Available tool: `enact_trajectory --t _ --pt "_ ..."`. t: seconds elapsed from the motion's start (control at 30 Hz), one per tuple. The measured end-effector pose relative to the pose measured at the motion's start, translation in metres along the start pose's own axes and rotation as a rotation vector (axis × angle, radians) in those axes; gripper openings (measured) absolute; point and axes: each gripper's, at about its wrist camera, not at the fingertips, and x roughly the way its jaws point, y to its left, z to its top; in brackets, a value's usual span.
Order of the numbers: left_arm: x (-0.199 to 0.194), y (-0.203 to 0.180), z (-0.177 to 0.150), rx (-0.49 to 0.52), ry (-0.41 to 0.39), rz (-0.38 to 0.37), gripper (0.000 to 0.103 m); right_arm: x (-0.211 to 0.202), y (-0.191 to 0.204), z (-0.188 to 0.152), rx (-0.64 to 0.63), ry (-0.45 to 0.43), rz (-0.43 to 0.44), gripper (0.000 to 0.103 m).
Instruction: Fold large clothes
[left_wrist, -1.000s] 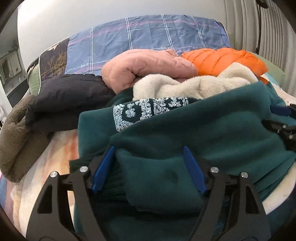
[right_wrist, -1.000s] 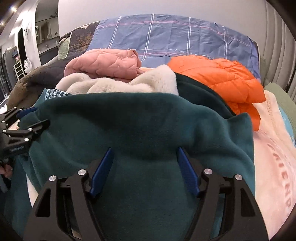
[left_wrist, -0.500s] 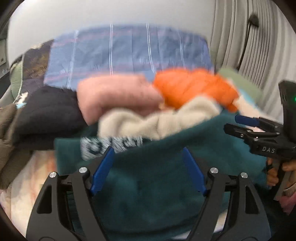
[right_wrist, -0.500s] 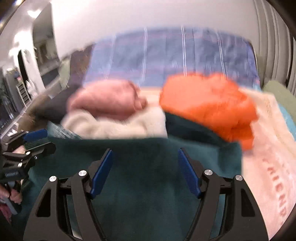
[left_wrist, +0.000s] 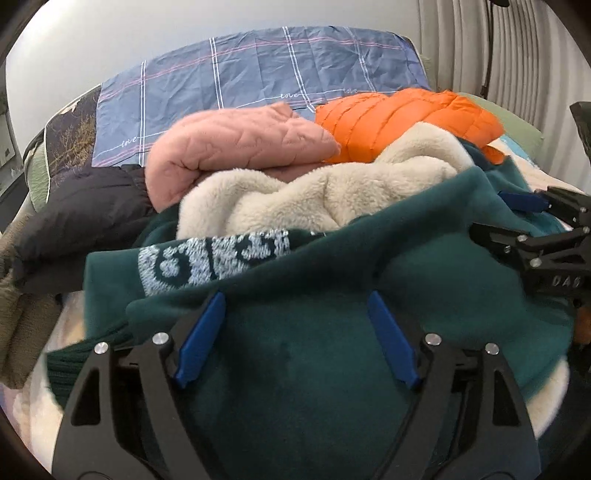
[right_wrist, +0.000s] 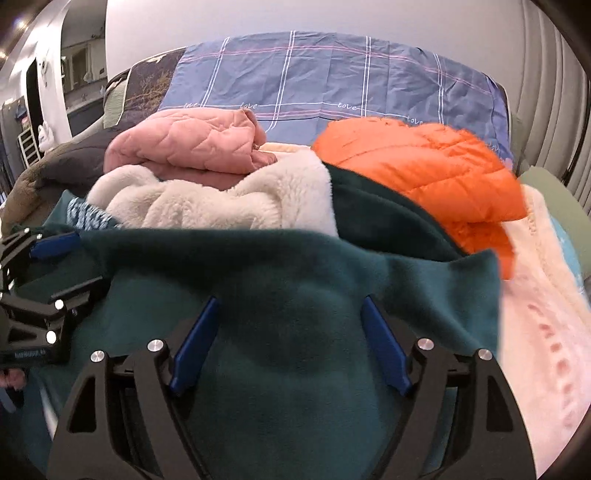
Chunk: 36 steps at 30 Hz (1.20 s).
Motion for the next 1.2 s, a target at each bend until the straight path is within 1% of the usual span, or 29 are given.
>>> enact_trajectory --t 0.03,0.07,0.1,0.13,0.17,0.2,0.23,0.27,0.3,0.33,0.37,0.4,0.43,0.53,0.57,0.63,0.67,0.7,0.73,0.8,0.87,0.93,0.97,1.0,1.07,1.1,1.17,1.2 --pt "-0.011 0.003 0.0 -0.007 0.004 -0.008 0.082 -0.015 -0.002 -0.003 0.009 -0.002 0.004 0.079" --pt "-0.025 0.008 -0.003 -0.019 -0.002 -0.017 0.085 -0.03 -0.005 -0.007 0.023 -0.011 0.029 0.079" --pt "-0.049 0.017 -0.01 -0.036 -0.028 -0.035 0.088 -0.051 -0.009 -0.015 0.037 -0.027 0.083 0.08" --pt "-0.059 0.022 -0.015 -0.044 -0.038 -0.044 0.089 -0.065 -0.01 -0.022 0.037 -0.037 0.112 0.08" --pt "-0.075 0.031 -0.027 -0.064 -0.035 -0.047 0.093 -0.077 -0.011 -0.031 0.028 -0.042 0.123 0.08" --pt "-0.081 0.035 -0.036 -0.076 -0.021 -0.054 0.095 -0.084 -0.01 -0.04 0.015 -0.041 0.112 0.081" --pt "-0.082 0.04 -0.046 -0.088 0.009 -0.068 0.096 -0.082 -0.009 -0.05 0.014 -0.008 0.076 0.082" --pt "-0.073 0.044 -0.058 -0.106 0.074 -0.065 0.097 -0.075 -0.01 -0.056 0.029 0.029 0.057 0.083" --pt "-0.061 0.045 -0.066 -0.12 0.14 -0.038 0.097 -0.057 -0.012 -0.067 0.082 0.093 0.057 0.089" --pt "-0.041 0.043 -0.078 -0.101 0.218 0.019 0.097 -0.045 -0.014 -0.074 0.104 0.111 0.05 0.091" --pt "-0.035 0.039 -0.083 -0.065 0.226 0.053 0.098 -0.046 -0.015 -0.074 0.105 0.1 0.051 0.091" --pt "-0.042 0.032 -0.082 -0.025 0.159 0.064 0.097 -0.052 -0.015 -0.072 0.117 0.099 0.05 0.091" --pt "-0.053 0.027 -0.079 -0.007 0.138 0.082 0.097 -0.062 -0.017 -0.069 0.129 0.097 0.051 0.091" --pt "-0.1 0.029 -0.076 -0.001 0.036 0.032 0.097 -0.106 -0.027 -0.073 0.134 0.054 0.069 0.091" --pt "-0.114 0.034 -0.078 -0.009 0.011 0.029 0.097 -0.127 -0.035 -0.081 0.132 0.027 0.071 0.091" --pt "-0.143 0.051 -0.091 -0.061 -0.033 0.021 0.097 -0.154 -0.051 -0.097 0.145 -0.001 0.06 0.091" --pt "-0.157 0.065 -0.104 -0.113 -0.054 0.021 0.098 -0.165 -0.061 -0.108 0.167 -0.007 0.048 0.091" --pt "-0.163 0.072 -0.113 -0.149 -0.059 0.021 0.098 -0.178 -0.077 -0.127 0.222 -0.001 0.031 0.091" --pt "-0.167 0.082 -0.124 -0.193 -0.054 0.009 0.098 -0.183 -0.087 -0.136 0.261 0.009 0.026 0.091" --pt "-0.174 0.105 -0.154 -0.28 -0.019 -0.034 0.098 -0.193 -0.11 -0.168 0.375 0.043 0.029 0.091" --pt "-0.177 0.116 -0.176 -0.324 0.015 -0.077 0.098 -0.198 -0.124 -0.192 0.456 0.069 0.053 0.091" --pt "-0.178 0.118 -0.201 -0.363 0.049 -0.15 0.098 -0.204 -0.128 -0.213 0.507 0.076 0.118 0.091" --pt "-0.178 0.117 -0.207 -0.376 0.061 -0.193 0.098 -0.206 -0.127 -0.219 0.523 0.077 0.151 0.091" --pt "-0.18 0.112 -0.216 -0.379 0.07 -0.254 0.098 -0.207 -0.126 -0.226 0.538 0.08 0.194 0.091" --pt "-0.182 0.101 -0.224 -0.349 0.082 -0.305 0.098 -0.209 -0.119 -0.232 0.548 0.084 0.246 0.091" --pt "-0.182 0.095 -0.228 -0.334 0.094 -0.314 0.098 -0.211 -0.114 -0.237 0.545 0.092 0.276 0.091" --pt "-0.179 0.079 -0.236 -0.303 0.129 -0.32 0.098 -0.214 -0.104 -0.241 0.534 0.106 0.301 0.091" --pt "-0.181 0.075 -0.241 -0.298 0.127 -0.32 0.098 -0.217 -0.1 -0.245 0.529 0.111 0.314 0.091"
